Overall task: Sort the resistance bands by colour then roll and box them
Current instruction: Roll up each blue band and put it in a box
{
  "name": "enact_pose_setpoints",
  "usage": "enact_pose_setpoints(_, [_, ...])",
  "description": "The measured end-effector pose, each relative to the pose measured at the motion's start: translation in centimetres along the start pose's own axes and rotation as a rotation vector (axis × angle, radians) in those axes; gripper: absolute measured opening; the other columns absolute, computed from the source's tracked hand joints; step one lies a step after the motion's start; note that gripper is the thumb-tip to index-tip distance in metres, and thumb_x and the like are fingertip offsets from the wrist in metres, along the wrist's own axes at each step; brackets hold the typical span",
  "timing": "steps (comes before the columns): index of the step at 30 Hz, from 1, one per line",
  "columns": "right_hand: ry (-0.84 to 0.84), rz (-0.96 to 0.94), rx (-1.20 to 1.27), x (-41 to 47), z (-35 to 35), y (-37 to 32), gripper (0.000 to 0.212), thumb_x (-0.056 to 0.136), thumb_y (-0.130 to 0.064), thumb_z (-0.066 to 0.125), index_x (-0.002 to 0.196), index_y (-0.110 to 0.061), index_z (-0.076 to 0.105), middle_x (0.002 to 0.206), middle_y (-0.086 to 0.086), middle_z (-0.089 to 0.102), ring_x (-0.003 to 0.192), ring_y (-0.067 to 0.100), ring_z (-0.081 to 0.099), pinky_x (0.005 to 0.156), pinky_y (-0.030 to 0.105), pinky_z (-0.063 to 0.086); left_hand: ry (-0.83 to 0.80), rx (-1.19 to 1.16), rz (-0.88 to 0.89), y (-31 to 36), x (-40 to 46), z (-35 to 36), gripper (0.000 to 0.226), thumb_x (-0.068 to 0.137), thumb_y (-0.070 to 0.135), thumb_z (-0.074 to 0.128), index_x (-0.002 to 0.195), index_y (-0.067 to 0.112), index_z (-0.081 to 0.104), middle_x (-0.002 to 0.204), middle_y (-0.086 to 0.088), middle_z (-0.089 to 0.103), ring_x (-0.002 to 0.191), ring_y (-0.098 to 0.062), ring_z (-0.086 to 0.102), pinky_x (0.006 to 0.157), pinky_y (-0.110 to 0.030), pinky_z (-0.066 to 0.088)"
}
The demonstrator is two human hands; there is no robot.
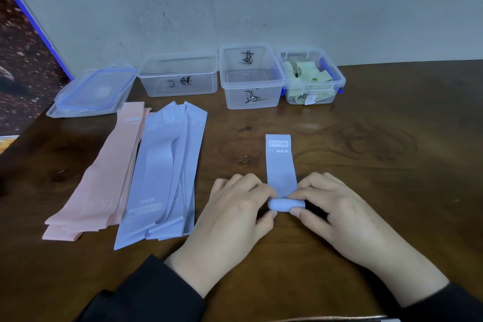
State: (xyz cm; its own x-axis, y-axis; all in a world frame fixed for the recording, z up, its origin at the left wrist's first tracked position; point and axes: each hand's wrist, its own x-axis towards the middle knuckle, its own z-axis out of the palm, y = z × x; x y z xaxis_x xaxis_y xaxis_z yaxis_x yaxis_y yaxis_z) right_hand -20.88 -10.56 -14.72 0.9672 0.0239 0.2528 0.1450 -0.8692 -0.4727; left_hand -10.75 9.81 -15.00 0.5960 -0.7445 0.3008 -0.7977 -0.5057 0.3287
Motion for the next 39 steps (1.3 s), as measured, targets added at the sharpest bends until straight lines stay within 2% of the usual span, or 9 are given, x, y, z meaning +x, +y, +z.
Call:
enact_pose_setpoints(5, [0.005, 0.011, 0.008, 0.03, -0.14, -0.14, 0.023, 0.090, -0.047, 0.064, 0.109, -0.034, 0.067, 0.107, -0.024, 0.054, 0.102, 0.010, 0.056, 0.085, 0.030, 0.050, 0.015, 0.017, 0.007, 0.29, -0.05, -0.08, 0.036, 0.095, 0.046, 0.040, 0.110, 0.029, 0.069, 0.101, 0.015, 0.057, 0.094, -0.007, 0.050, 0.087, -0.031, 0.044])
enact_pose_setpoints(9, [0.011, 0.007, 0.002, -0.02, -0.01, 0.01, 0.026, 0.095, -0.048, 0.057, 0.110, -0.032, 0.070, 0.106, -0.023, 0.054, 0.100, 0.011, 0.055, 0.085, 0.029, 0.049, -0.002, -0.003, -0.013, 0.17, -0.08, -0.05, 0.033, 0.094, 0.048, 0.048, 0.116, 0.031, 0.066, 0.106, 0.016, 0.057, 0.099, -0.005, 0.050, 0.092, -0.029, 0.040])
enact_pose_setpoints(12, [0.009, -0.001, -0.001, 0.01, 0.08, 0.04, 0.031, 0.097, -0.049, 0.052, 0.113, -0.030, 0.071, 0.105, -0.023, 0.052, 0.100, 0.011, 0.054, 0.084, 0.030, 0.050, 0.001, -0.009, -0.007, 0.05, -0.03, 0.00, 0.024, 0.092, 0.042, 0.059, 0.113, 0.032, 0.064, 0.105, 0.016, 0.058, 0.098, -0.006, 0.051, 0.091, -0.030, 0.041])
enact_pose_setpoints(16, [0.020, 0.013, 0.016, 0.02, -0.04, -0.03, 0.031, 0.092, -0.049, 0.060, 0.116, -0.031, 0.068, 0.107, -0.024, 0.054, 0.101, 0.010, 0.056, 0.084, 0.029, 0.051, 0.021, 0.010, -0.004, 0.13, -0.04, -0.02, 0.029, 0.093, 0.045, 0.046, 0.108, 0.030, 0.067, 0.100, 0.016, 0.055, 0.093, -0.004, 0.048, 0.087, -0.030, 0.043])
enact_pose_setpoints(19, [0.010, 0.001, 0.019, -0.04, -0.07, -0.03, 0.020, 0.092, -0.045, 0.063, 0.108, -0.034, 0.066, 0.107, -0.024, 0.055, 0.100, 0.010, 0.056, 0.083, 0.030, 0.050, 0.009, -0.002, -0.009, 0.20, -0.07, -0.13, 0.036, 0.091, 0.049, 0.040, 0.107, 0.031, 0.067, 0.100, 0.018, 0.054, 0.093, -0.004, 0.047, 0.088, -0.031, 0.043])
enact_pose_setpoints(29, [-0.003, -0.007, 0.017, 0.01, 0.07, -0.05, 0.030, 0.099, -0.048, 0.051, 0.117, -0.034, 0.070, 0.108, -0.023, 0.055, 0.102, 0.012, 0.056, 0.086, 0.030, 0.049, 0.005, 0.001, 0.004, -0.05, 0.00, 0.09, 0.033, 0.090, 0.051, 0.043, 0.105, 0.033, 0.066, 0.101, 0.019, 0.058, 0.095, -0.004, 0.049, 0.087, -0.032, 0.042])
enact_pose_setpoints(33, [0.010, 0.012, 0.014, 0.00, 0.02, -0.09, 0.037, 0.092, -0.053, 0.059, 0.121, -0.032, 0.068, 0.110, -0.025, 0.055, 0.104, 0.009, 0.056, 0.087, 0.028, 0.050, 0.012, 0.005, 0.008, 0.00, 0.02, 0.04, 0.037, 0.093, 0.049, 0.040, 0.106, 0.030, 0.068, 0.102, 0.017, 0.059, 0.095, -0.005, 0.050, 0.086, -0.033, 0.044])
enact_pose_setpoints(36, [0.013, 0.019, 0.017, 0.06, -0.06, -0.13, 0.022, 0.090, -0.045, 0.064, 0.109, -0.035, 0.066, 0.107, -0.024, 0.055, 0.102, 0.008, 0.056, 0.084, 0.028, 0.050, -0.001, 0.002, 0.002, 0.09, -0.01, -0.07, 0.039, 0.093, 0.050, 0.038, 0.109, 0.031, 0.068, 0.104, 0.018, 0.058, 0.096, -0.004, 0.049, 0.088, -0.032, 0.043])
enact_pose_setpoints(39, [0.006, 0.008, 0.010, 0.06, -0.07, -0.14, 0.021, 0.095, -0.046, 0.059, 0.110, -0.033, 0.066, 0.110, -0.024, 0.054, 0.104, 0.010, 0.056, 0.087, 0.028, 0.049, 0.009, -0.001, -0.011, 0.04, -0.06, 0.00, 0.039, 0.091, 0.051, 0.042, 0.116, 0.032, 0.066, 0.106, 0.019, 0.059, 0.099, -0.003, 0.050, 0.090, -0.029, 0.040])
